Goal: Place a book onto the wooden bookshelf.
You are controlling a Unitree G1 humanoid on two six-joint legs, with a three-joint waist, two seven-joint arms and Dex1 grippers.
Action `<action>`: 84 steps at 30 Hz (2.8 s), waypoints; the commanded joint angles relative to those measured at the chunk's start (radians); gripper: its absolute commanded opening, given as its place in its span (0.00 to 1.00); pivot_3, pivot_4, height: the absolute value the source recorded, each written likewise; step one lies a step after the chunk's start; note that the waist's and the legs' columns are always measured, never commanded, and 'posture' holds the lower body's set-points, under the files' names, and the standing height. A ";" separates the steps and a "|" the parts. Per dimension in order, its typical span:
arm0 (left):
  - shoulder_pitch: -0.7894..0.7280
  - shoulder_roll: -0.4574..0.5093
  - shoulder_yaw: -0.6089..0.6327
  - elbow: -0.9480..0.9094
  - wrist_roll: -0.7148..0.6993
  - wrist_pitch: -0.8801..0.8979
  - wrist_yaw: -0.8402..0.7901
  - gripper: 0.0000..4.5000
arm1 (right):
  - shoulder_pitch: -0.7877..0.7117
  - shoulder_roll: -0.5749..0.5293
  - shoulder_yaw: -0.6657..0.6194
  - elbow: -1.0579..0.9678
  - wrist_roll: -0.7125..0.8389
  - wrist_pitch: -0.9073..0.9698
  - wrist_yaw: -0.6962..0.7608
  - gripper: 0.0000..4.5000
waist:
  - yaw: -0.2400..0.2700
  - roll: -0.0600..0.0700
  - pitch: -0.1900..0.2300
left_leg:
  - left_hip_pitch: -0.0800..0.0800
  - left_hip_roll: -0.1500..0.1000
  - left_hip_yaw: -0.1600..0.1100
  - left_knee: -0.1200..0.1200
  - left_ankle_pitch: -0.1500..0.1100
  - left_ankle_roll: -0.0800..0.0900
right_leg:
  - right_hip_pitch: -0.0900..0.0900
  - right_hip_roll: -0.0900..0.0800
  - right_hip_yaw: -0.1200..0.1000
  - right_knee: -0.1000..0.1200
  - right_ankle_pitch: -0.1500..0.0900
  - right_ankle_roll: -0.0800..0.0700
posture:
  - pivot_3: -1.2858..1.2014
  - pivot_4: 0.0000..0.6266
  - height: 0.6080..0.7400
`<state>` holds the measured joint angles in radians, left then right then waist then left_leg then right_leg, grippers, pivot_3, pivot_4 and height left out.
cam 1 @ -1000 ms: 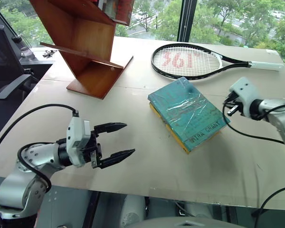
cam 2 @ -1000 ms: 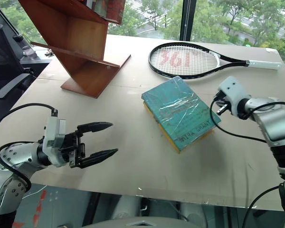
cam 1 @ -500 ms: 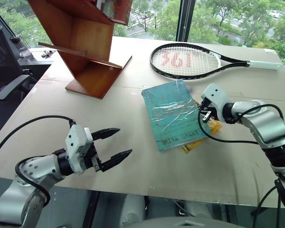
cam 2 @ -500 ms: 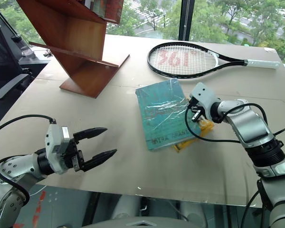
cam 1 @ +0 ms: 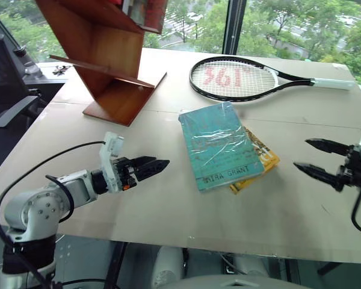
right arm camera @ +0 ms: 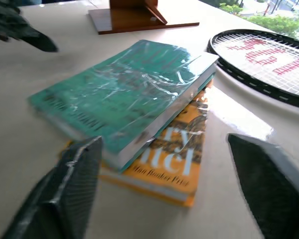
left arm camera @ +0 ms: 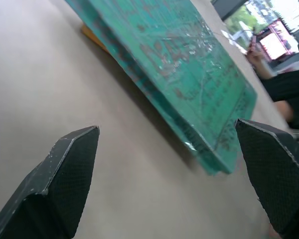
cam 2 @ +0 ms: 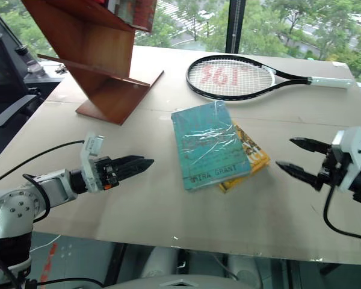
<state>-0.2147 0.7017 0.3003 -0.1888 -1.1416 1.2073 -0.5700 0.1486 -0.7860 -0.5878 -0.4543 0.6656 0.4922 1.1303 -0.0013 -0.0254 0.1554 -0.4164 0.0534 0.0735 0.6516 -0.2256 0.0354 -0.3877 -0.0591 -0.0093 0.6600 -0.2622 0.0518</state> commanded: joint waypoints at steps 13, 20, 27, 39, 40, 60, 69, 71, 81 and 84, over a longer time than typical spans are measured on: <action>-0.408 -0.351 -0.136 0.652 0.139 0.061 -0.039 1.00 | 0.317 0.110 -0.194 -0.292 0.100 -0.073 -0.095 0.99 | 0.013 -0.003 -0.001 | 0.000 -0.007 -0.001 -0.001 0.000 0.000 | 0.002 -0.002 0.000 -0.002 0.000 0.000 | 0.52 0.24 1.00; -0.474 -0.392 -0.165 0.832 0.251 -0.014 -0.215 0.88 | 0.386 0.136 -0.202 -0.367 0.111 -0.091 -0.160 1.00 | 0.018 -0.002 -0.002 | 0.001 -0.008 -0.002 0.000 0.000 0.000 | 0.002 -0.004 0.000 -0.002 -0.001 -0.001 | 0.52 0.24 1.00; -0.454 -0.352 -0.140 0.822 0.269 0.009 -0.345 0.24 | 0.403 0.139 -0.166 -0.368 0.097 -0.111 -0.193 1.00 | 0.012 -0.002 -0.003 | 0.001 -0.007 -0.002 -0.001 0.000 0.000 | 0.002 -0.005 0.000 -0.002 -0.002 -0.003 | 0.52 0.24 1.00; -0.388 -0.167 0.078 0.332 0.113 0.172 -0.258 0.01 | 0.187 0.102 0.005 -0.245 0.096 -0.136 -0.210 1.00 | -0.003 -0.007 0.002 | -0.001 -0.003 -0.002 -0.002 0.000 0.000 | 0.001 -0.005 -0.001 -0.002 0.000 -0.001 | 0.52 0.24 1.00; -0.393 -0.145 0.077 0.282 0.115 0.162 -0.252 0.01 | 0.163 0.102 0.018 -0.232 0.098 -0.136 -0.209 1.00 | -0.003 -0.009 0.003 | -0.001 -0.002 -0.002 -0.002 0.000 0.000 | 0.000 -0.005 -0.001 -0.002 -0.001 -0.001 | 0.52 0.24 1.00; -1.070 0.385 -0.368 1.161 1.244 -2.096 -0.657 0.01 | -0.172 0.129 0.261 -0.024 0.055 -0.200 -0.186 1.00 | 0.016 -0.006 0.006 | -0.016 -0.009 0.003 0.000 0.000 0.000 | -0.009 -0.004 -0.005 -0.009 0.001 0.001 | 0.52 0.24 1.00; -1.248 0.451 -0.580 1.466 1.640 -2.141 -0.284 0.01 | -0.145 0.143 0.260 -0.064 0.059 -0.210 -0.215 1.00 | 0.012 -0.009 0.009 | -0.016 -0.009 0.003 0.000 0.000 0.001 | -0.010 -0.004 -0.005 -0.006 0.000 0.002 | 0.52 0.24 1.00; -1.268 0.458 -0.572 1.490 1.639 -2.112 -0.263 0.18 | -0.134 0.147 0.257 -0.073 0.059 -0.212 -0.220 1.00 | 0.010 -0.010 0.009 | -0.016 -0.008 0.003 0.000 0.000 0.001 | -0.010 -0.004 -0.005 -0.005 0.000 0.002 | 0.52 0.24 1.00; -1.170 0.459 -0.191 1.432 1.080 -1.935 -0.913 0.61 | -0.134 0.139 0.261 -0.057 0.059 -0.214 -0.211 1.00 | 0.005 -0.012 0.010 | -0.015 -0.006 0.004 0.002 0.000 0.000 | -0.011 -0.004 -0.005 -0.001 0.000 0.002 | 0.52 0.24 1.00; -0.912 0.476 -0.130 1.066 0.827 -1.508 -1.038 0.61 | -0.141 0.130 0.257 -0.043 0.064 -0.209 -0.197 1.00 | -0.003 -0.012 0.010 | -0.014 -0.004 0.002 0.003 0.000 0.000 | -0.010 -0.005 -0.005 0.001 0.000 0.002 | 0.52 0.24 1.00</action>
<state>-1.1865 1.1580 0.1218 1.0604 -0.1749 -0.5016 -1.5488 0.0155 -0.6446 -0.3123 -0.4903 0.7135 0.2985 0.9239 -0.0044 -0.0369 0.1651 -0.4305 0.0501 0.0735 0.6547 -0.2253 0.0355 -0.3978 -0.0640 -0.0141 0.6620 -0.2622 0.0536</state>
